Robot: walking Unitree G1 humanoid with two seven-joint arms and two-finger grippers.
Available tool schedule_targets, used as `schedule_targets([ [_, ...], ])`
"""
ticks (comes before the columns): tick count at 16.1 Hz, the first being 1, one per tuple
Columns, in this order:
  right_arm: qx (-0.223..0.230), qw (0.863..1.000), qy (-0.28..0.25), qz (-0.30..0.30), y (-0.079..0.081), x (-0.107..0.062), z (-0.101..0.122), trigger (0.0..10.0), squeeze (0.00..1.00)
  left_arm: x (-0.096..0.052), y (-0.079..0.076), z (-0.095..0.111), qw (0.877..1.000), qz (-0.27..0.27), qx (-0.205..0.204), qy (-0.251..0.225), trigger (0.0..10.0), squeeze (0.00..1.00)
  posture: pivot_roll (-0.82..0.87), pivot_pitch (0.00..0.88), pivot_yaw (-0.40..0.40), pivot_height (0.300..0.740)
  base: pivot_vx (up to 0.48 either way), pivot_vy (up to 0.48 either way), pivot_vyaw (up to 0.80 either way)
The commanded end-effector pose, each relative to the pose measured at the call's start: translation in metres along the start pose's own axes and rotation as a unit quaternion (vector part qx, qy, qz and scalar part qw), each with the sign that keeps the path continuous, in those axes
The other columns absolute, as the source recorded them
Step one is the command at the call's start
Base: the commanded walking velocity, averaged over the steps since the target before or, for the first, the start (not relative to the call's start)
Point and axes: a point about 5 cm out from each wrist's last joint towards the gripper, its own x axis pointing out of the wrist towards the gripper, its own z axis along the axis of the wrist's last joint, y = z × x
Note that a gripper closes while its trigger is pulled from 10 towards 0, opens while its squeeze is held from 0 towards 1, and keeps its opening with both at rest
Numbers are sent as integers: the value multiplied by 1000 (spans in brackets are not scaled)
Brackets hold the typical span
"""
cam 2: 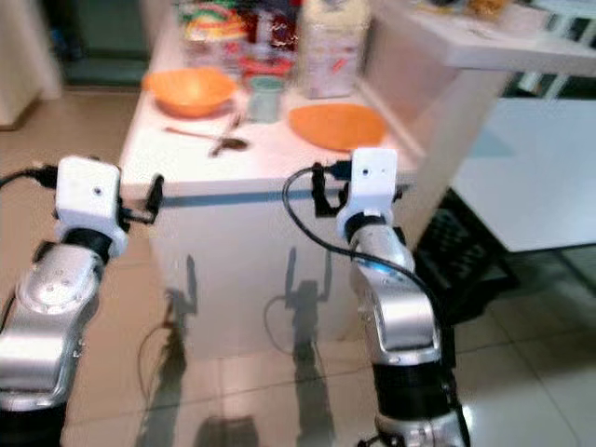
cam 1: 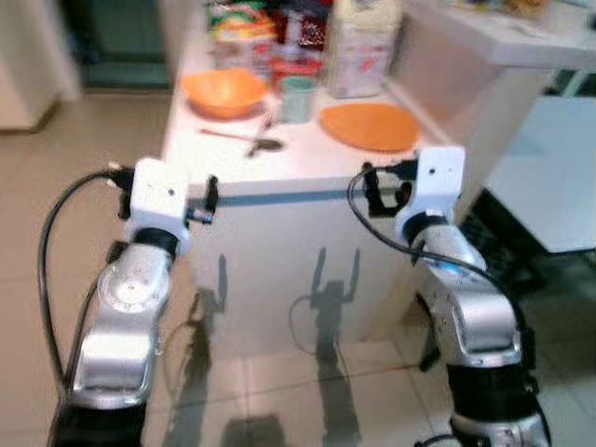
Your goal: Setting the table
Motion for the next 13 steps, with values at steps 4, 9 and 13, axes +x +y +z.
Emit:
schedule_targets([
  [4, 6, 1000, 3, -8, -5, 0, -2, 10000, 0, -2, -3, 3, 1000, -23, -6, -12, 10000, 0, 79, 0, -58, 740, 367, 0, 0],
  [9, 12, 1000, 5, -10, -9, 1, -3, 10000, 0, -5, -3, 1, 998, -51, -15, -17, 10000, 0, 78, 0, -60, 740, 359, 0, -566],
  [13, 7, 1000, 3, -4, -15, 1, -4, 10000, 0, -14, 10, -6, 997, -72, -3, -17, 10000, 0, 81, 0, -61, 740, 340, 0, -356],
])
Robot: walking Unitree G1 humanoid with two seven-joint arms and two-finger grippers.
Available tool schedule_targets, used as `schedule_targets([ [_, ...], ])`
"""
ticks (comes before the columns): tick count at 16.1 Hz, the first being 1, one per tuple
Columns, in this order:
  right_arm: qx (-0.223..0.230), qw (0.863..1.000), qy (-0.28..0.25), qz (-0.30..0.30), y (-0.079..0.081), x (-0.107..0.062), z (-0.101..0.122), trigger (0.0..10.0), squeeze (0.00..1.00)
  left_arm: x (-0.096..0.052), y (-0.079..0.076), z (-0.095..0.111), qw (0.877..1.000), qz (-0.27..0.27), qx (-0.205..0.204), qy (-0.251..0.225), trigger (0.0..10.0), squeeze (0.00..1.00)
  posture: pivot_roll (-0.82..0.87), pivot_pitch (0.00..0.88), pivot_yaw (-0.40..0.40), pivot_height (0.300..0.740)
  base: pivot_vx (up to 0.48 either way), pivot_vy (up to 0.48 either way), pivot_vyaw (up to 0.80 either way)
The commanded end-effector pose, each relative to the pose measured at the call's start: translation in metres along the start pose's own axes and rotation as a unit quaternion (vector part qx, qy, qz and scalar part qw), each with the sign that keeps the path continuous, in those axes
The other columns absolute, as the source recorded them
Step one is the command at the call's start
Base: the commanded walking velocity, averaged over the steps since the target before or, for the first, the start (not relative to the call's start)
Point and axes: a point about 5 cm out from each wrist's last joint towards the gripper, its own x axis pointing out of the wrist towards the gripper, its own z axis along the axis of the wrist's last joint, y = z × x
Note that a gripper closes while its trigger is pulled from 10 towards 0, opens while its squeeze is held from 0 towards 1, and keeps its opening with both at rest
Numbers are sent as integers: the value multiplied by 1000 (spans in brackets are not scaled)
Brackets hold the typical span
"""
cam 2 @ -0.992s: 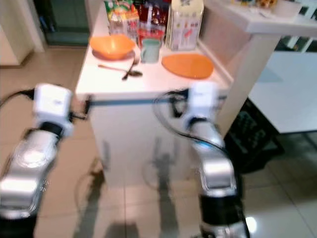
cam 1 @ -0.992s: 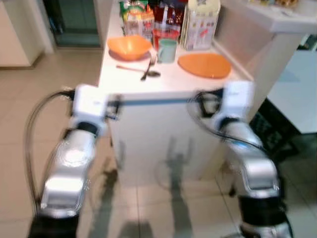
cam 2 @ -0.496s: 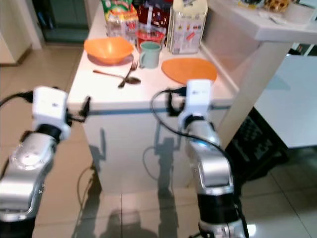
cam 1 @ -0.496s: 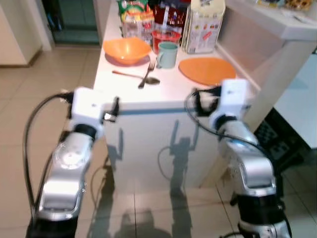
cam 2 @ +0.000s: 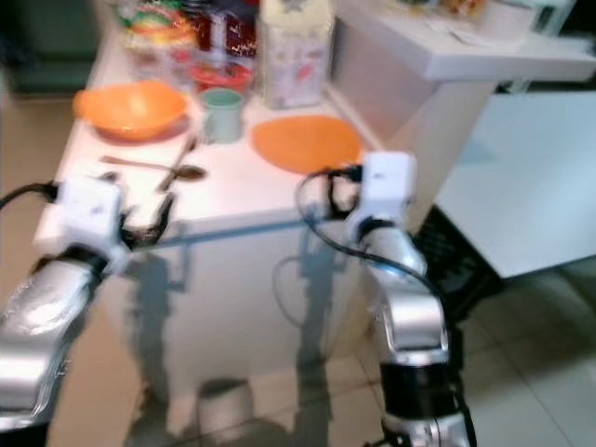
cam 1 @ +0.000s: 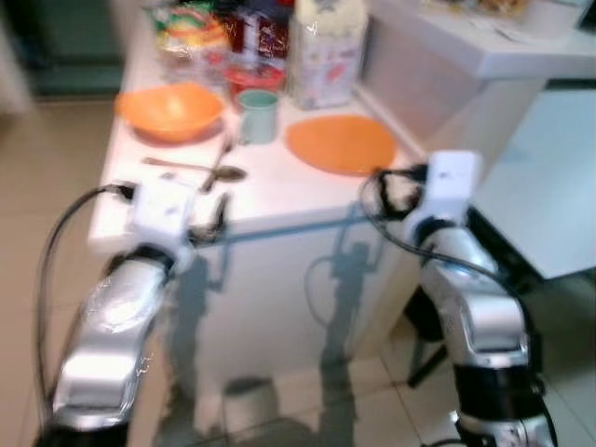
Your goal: Setting the table
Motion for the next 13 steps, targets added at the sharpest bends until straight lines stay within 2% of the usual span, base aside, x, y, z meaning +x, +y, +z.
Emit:
schedule_targets([
  [1, 1, 1000, -5, -11, -15, -1, 2, 10000, 0, -1, -2, 5, 1000, -25, 6, -18, 10000, 0, 81, 0, -61, 740, 337, 0, 0],
  [5, 12, 1000, 8, -21, -30, 0, -3, 10000, 0, -8, 11, 6, 999, -27, 14, -26, 10000, 0, 78, 0, -65, 740, 333, 0, 0],
  [11, 24, 996, 32, 78, -12, -3, -9, 10000, 0, -13, 10, 11, 998, -51, 13, -43, 10000, 0, 79, 0, -66, 740, 304, 0, 0],
  [13, 30, 995, 37, 85, -8, -5, -10, 10000, 0, -14, 10, 11, 998, -53, 13, -43, 10000, 0, 79, 0, -66, 740, 291, 0, 0],
])
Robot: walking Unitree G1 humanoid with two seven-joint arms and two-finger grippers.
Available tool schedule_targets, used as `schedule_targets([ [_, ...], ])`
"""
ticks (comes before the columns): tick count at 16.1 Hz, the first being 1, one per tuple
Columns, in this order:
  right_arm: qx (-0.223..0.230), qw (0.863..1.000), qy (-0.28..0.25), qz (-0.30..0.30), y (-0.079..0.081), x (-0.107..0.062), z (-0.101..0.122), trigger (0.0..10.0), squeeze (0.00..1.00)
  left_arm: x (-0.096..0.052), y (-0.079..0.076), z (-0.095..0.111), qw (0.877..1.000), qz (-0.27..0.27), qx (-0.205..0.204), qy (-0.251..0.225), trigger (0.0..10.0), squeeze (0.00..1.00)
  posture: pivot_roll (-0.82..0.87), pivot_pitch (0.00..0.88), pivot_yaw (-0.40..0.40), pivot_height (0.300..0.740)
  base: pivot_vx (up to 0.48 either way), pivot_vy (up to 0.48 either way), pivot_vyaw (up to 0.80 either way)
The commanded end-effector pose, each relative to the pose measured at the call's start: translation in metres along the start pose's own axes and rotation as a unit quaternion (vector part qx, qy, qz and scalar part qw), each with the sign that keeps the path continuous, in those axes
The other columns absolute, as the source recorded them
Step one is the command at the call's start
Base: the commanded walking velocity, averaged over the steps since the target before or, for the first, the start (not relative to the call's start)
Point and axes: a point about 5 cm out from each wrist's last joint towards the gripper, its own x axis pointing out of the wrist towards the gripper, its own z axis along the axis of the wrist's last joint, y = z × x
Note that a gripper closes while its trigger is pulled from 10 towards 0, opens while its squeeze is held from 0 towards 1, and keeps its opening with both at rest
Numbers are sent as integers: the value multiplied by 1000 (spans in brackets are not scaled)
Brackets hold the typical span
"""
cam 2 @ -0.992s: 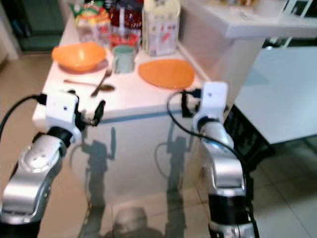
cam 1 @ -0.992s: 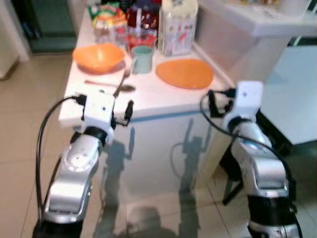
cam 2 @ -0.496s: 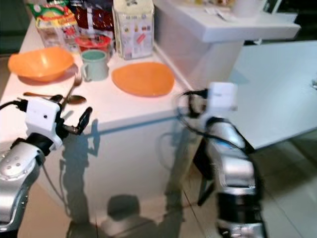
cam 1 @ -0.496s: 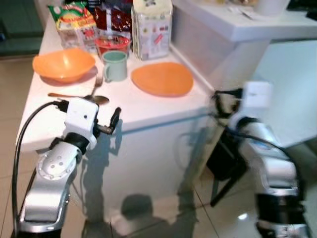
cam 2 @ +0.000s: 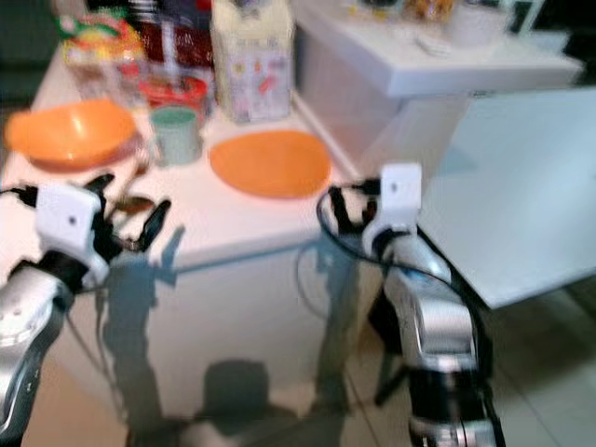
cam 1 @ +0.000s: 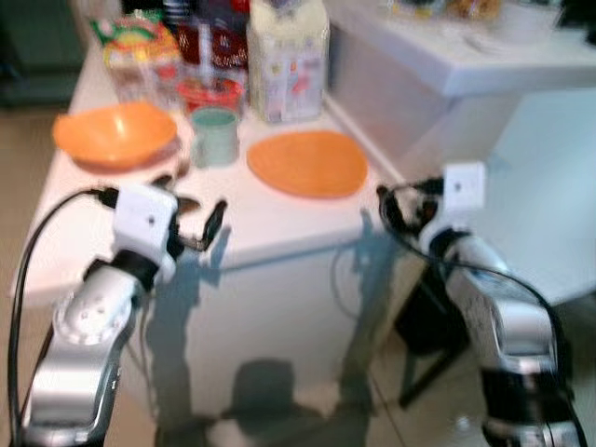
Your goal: Setting the table
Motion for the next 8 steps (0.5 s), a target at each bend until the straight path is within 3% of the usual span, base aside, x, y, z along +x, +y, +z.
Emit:
schedule_targets([
  [1, 8, 1000, -6, 30, 12, 0, 5, 10000, 0, -2, 2, 1, 1000, 0, 5, 1, 10000, 0, 79, 0, -66, 740, 292, 0, 0],
  [4, 2, 998, 10, 69, 18, -3, 0, 10000, 0, -2, 1, 2, 1000, -6, 4, 0, 10000, 0, 80, 0, -62, 740, 294, 0, 0],
  [8, 1, 997, 19, 71, 20, -6, -3, 10000, 0, -2, -1, 2, 1000, -15, 5, 1, 10000, 0, 80, 0, -59, 740, 295, 0, 0],
])
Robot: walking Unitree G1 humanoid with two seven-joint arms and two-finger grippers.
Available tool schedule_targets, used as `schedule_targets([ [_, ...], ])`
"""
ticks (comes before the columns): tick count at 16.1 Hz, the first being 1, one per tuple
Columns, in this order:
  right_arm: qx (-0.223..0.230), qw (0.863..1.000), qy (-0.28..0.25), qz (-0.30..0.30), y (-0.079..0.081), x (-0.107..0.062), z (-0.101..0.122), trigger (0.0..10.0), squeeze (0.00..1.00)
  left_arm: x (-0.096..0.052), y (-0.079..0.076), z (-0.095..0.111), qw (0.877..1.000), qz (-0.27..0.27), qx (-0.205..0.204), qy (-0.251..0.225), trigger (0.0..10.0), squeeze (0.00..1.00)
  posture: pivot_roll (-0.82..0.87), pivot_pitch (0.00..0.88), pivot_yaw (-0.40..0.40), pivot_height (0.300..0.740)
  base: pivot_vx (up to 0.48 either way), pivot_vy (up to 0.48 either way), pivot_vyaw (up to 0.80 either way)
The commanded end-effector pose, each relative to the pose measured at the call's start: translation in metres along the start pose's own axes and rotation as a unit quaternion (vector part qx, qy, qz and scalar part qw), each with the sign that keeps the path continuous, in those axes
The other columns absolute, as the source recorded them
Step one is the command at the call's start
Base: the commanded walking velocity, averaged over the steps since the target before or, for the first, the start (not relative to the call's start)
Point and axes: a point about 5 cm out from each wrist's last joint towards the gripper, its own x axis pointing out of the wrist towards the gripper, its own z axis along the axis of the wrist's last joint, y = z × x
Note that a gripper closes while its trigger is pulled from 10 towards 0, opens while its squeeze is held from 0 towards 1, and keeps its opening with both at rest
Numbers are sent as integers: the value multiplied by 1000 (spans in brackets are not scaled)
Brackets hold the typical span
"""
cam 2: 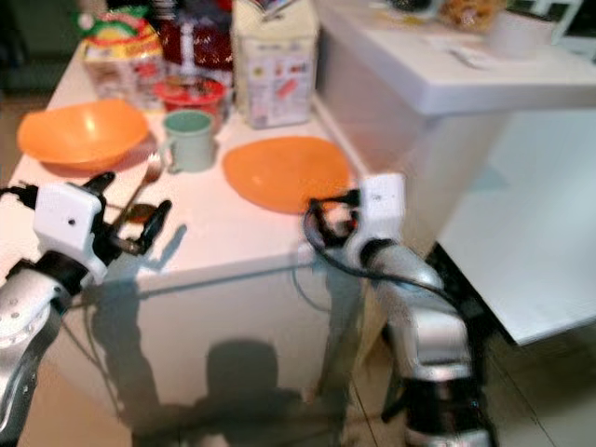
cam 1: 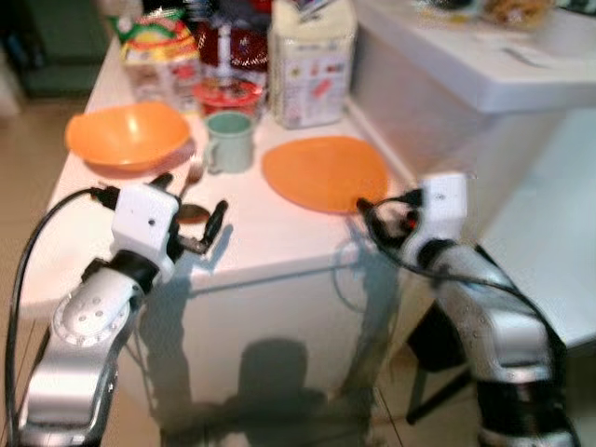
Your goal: Setting the table
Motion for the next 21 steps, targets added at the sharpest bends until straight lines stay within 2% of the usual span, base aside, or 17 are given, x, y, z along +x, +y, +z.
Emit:
schedule_targets([
  [1, -7, 1000, 2, -15, -9, -4, 3, 10000, 0, 1, -5, 5, 1000, -17, -3, -9, 10000, 0, 80, 0, -59, 740, 300, 0, 0],
  [5, -9, 1000, 4, -18, -8, -5, 1, 10000, 0, 1, -13, 7, 999, -49, -13, -18, 10000, 0, 82, 0, -53, 740, 0, 0, 0],
  [6, 6, 1000, -9, -23, -8, -5, 5, 10000, 608, 0, -15, 8, 998, -57, -16, -21, 10000, 0, 82, 0, -53, 740, 0, 0, 0],
  [7, 20, 1000, -2, -21, -6, -4, 4, 10000, 1000, 0, -17, 10, 997, -69, -15, -25, 10000, 0, 80, 0, -51, 740, 0, 0, 0],
  [10, 21, 999, 19, -33, -6, 2, 1, 10000, 1000, 1, -22, 13, 995, -91, -18, -33, 10000, 0, 82, 0, -47, 740, 0, 0, 0],
  [13, 58, 997, 9, -54, -8, 15, 10, 10000, 1000, 1, -25, 15, 994, -102, -18, -38, 10000, 0, 82, 0, -46, 740, 0, 0, 0],
  [15, 100, 992, 7, -70, -11, 25, 16, 10000, 1000, 1, -25, 16, 993, -105, -19, -41, 10000, 0, 82, 0, -48, 740, 0, 0, 0],
  [18, 139, 981, 52, -122, -23, 41, 14, 10000, 1000, 0, -28, 17, 992, -120, -19, -44, 10000, 0, 87, 0, -55, 740, 0, 0, 0],
  [19, 146, 978, 62, -133, -26, 44, 14, 10000, 737, -1, -29, 17, 991, -124, -19, -45, 10000, 0, 90, 0, -57, 740, 0, 0, 0],
  [20, 135, 977, 72, -152, -29, 45, 15, 10000, 553, -2, -29, 18, 991, -128, -19, -45, 10000, 0, 90, 0, -57, 740, 0, 0, 0],
  [21, 116, 974, 84, -175, -33, 47, 16, 10000, 0, -3, -30, 18, 990, -130, -19, -46, 10000, 0, 92, 0, -61, 740, 0, 0, 0],
])
